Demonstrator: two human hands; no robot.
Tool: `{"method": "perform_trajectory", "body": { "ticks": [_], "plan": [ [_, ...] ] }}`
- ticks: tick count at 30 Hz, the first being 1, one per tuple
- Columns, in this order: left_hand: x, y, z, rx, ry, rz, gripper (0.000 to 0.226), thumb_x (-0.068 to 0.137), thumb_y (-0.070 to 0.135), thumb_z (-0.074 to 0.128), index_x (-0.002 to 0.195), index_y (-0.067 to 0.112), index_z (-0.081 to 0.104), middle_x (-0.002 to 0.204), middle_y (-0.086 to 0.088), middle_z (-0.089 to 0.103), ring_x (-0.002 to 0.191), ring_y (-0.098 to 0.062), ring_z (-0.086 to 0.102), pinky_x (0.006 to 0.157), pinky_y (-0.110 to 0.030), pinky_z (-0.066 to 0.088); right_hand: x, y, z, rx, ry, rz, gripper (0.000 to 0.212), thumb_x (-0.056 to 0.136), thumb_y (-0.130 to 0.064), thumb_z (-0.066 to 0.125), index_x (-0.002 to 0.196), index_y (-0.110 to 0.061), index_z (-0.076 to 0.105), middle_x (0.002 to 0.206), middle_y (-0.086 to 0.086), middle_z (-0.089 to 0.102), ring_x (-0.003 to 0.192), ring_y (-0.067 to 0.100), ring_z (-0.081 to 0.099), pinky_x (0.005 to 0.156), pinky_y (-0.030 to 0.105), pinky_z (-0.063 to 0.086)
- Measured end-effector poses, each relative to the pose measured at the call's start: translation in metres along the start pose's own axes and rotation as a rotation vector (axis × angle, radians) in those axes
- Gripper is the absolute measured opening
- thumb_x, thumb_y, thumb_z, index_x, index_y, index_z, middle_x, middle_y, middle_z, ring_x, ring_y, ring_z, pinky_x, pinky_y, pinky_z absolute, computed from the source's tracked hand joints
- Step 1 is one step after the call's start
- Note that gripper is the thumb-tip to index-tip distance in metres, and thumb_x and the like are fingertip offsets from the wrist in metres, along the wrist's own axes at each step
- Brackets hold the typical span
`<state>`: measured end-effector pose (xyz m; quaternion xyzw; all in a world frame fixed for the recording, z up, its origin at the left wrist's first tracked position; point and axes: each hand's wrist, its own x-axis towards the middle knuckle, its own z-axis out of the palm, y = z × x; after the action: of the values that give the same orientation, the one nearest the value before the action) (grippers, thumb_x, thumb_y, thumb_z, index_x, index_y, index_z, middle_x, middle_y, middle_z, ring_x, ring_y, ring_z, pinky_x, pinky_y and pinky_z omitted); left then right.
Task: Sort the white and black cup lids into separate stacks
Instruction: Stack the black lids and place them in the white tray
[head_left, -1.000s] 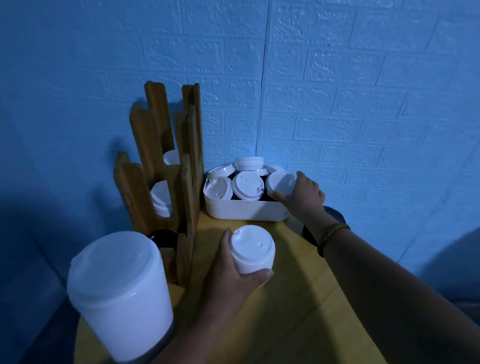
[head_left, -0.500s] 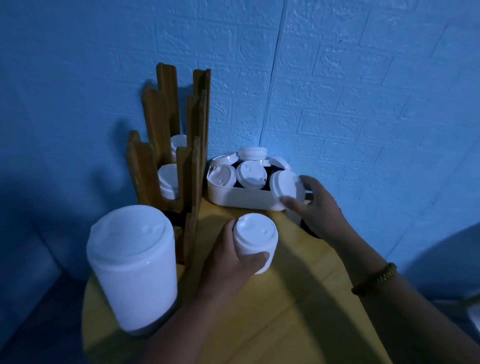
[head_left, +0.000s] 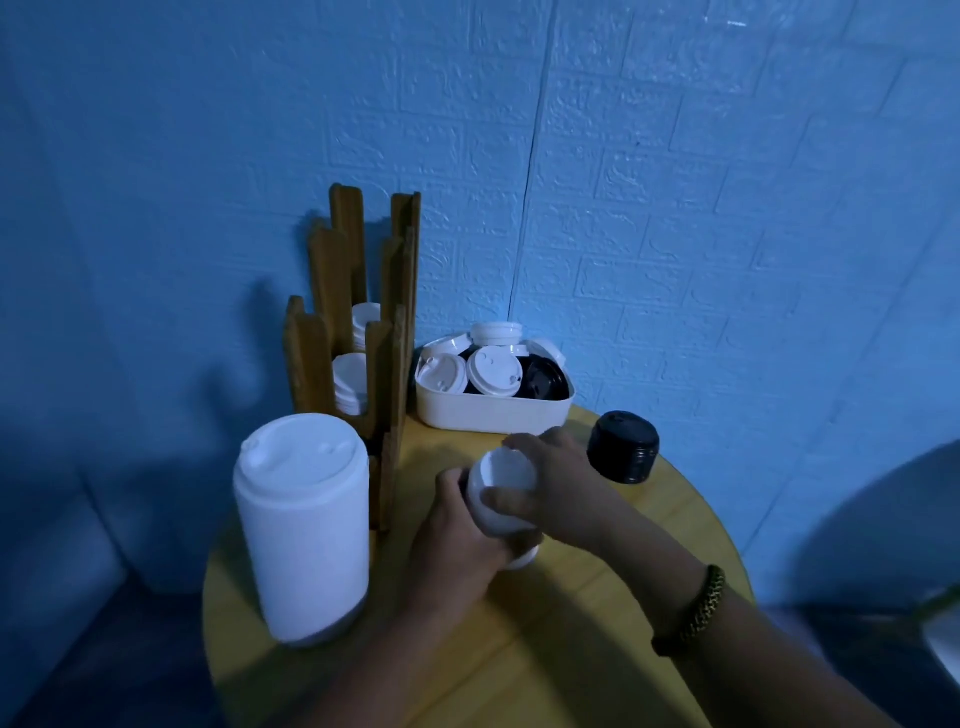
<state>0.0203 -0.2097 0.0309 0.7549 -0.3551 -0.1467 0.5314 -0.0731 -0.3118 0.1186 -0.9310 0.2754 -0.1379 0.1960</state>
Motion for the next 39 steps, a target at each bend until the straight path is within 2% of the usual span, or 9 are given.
{"method": "perform_trajectory", "body": {
  "ticks": [6, 11, 15, 21, 25, 32, 34, 37, 39],
  "plan": [
    [-0.004, -0.004, -0.001, -0.028, -0.022, 0.038, 0.095, 0.058, 0.058, 0.092, 0.130, 0.042, 0.032, 0.126, 0.016, 0.056, 0.111, -0.008, 0.058, 0.083, -0.030, 0.058, 0.006, 0.007, -0.026, 0.015, -0.366, -0.159, 0.070, 0.083, -0.029, 0.071, 0.143, -0.046, 0.040, 0.146, -0.013, 0.030, 0.132, 0.011, 0.031, 0.108, 0.036, 0.039],
    [-0.003, -0.005, -0.002, -0.048, -0.039, 0.037, 0.106, 0.047, 0.072, 0.082, 0.135, 0.044, 0.030, 0.129, 0.017, 0.056, 0.116, -0.009, 0.059, 0.092, -0.040, 0.059, 0.003, 0.008, -0.014, 0.096, -0.277, -0.173, 0.052, 0.087, -0.045, 0.070, 0.133, -0.052, 0.047, 0.139, -0.012, 0.038, 0.127, 0.013, 0.042, 0.105, 0.034, 0.042],
    [0.001, -0.007, -0.002, -0.046, -0.072, 0.061, 0.113, 0.048, 0.069, 0.083, 0.145, 0.043, 0.030, 0.137, 0.022, 0.049, 0.125, -0.006, 0.051, 0.101, -0.036, 0.053, 0.006, 0.014, -0.014, 0.145, -0.337, -0.164, 0.061, 0.087, -0.042, 0.070, 0.141, -0.045, 0.042, 0.145, -0.018, 0.038, 0.128, 0.006, 0.043, 0.104, 0.027, 0.040],
    [0.006, -0.009, 0.002, 0.007, -0.035, 0.107, 0.101, 0.049, 0.069, 0.078, 0.137, 0.038, 0.041, 0.125, 0.020, 0.054, 0.118, -0.005, 0.055, 0.092, -0.032, 0.054, 0.002, 0.017, 0.013, 0.093, -0.059, -0.175, 0.064, 0.090, -0.049, 0.065, 0.145, -0.025, 0.042, 0.143, -0.010, 0.046, 0.121, 0.009, 0.048, 0.091, 0.023, 0.036],
    [0.009, -0.013, 0.001, -0.043, -0.118, 0.091, 0.098, 0.058, 0.051, 0.089, 0.136, 0.050, 0.031, 0.128, 0.025, 0.051, 0.119, -0.003, 0.054, 0.093, -0.032, 0.054, 0.006, 0.026, 0.017, 0.192, -0.096, -0.208, 0.066, 0.085, -0.053, 0.056, 0.143, -0.024, 0.042, 0.139, -0.010, 0.046, 0.118, 0.004, 0.045, 0.093, 0.020, 0.036],
    [0.014, -0.015, -0.001, -0.055, -0.127, 0.044, 0.090, 0.057, 0.061, 0.087, 0.129, 0.060, 0.033, 0.124, 0.030, 0.054, 0.114, 0.006, 0.054, 0.096, -0.035, 0.054, 0.021, 0.032, -0.005, 0.338, -0.290, -0.142, 0.063, 0.090, -0.059, 0.057, 0.144, -0.030, 0.042, 0.141, -0.016, 0.046, 0.125, 0.002, 0.046, 0.099, 0.019, 0.039],
    [0.013, -0.016, -0.001, -0.061, -0.112, 0.034, 0.093, 0.055, 0.060, 0.088, 0.130, 0.060, 0.034, 0.126, 0.032, 0.053, 0.117, 0.005, 0.052, 0.098, -0.033, 0.052, 0.046, 0.037, -0.014, 0.385, -0.178, -0.069, 0.060, 0.091, -0.059, 0.053, 0.142, -0.030, 0.047, 0.142, -0.011, 0.049, 0.126, 0.006, 0.048, 0.098, 0.023, 0.040],
    [0.014, -0.018, 0.001, -0.053, -0.076, 0.032, 0.096, 0.061, 0.052, 0.092, 0.135, 0.052, 0.031, 0.126, 0.036, 0.047, 0.117, 0.006, 0.048, 0.093, -0.020, 0.045, 0.106, 0.046, -0.010, 0.059, 0.152, -0.070, 0.056, 0.092, -0.049, 0.063, 0.139, -0.020, 0.051, 0.141, 0.000, 0.053, 0.130, 0.020, 0.047, 0.104, 0.037, 0.040],
    [0.013, -0.019, -0.001, -0.053, -0.053, 0.037, 0.096, 0.066, 0.048, 0.093, 0.137, 0.050, 0.027, 0.125, 0.039, 0.042, 0.116, 0.010, 0.044, 0.087, -0.007, 0.037, 0.139, 0.046, -0.003, -0.103, 0.202, -0.038, 0.067, 0.088, -0.051, 0.066, 0.143, -0.021, 0.046, 0.147, 0.001, 0.047, 0.139, 0.024, 0.037, 0.110, 0.045, 0.033]
  ]
}}
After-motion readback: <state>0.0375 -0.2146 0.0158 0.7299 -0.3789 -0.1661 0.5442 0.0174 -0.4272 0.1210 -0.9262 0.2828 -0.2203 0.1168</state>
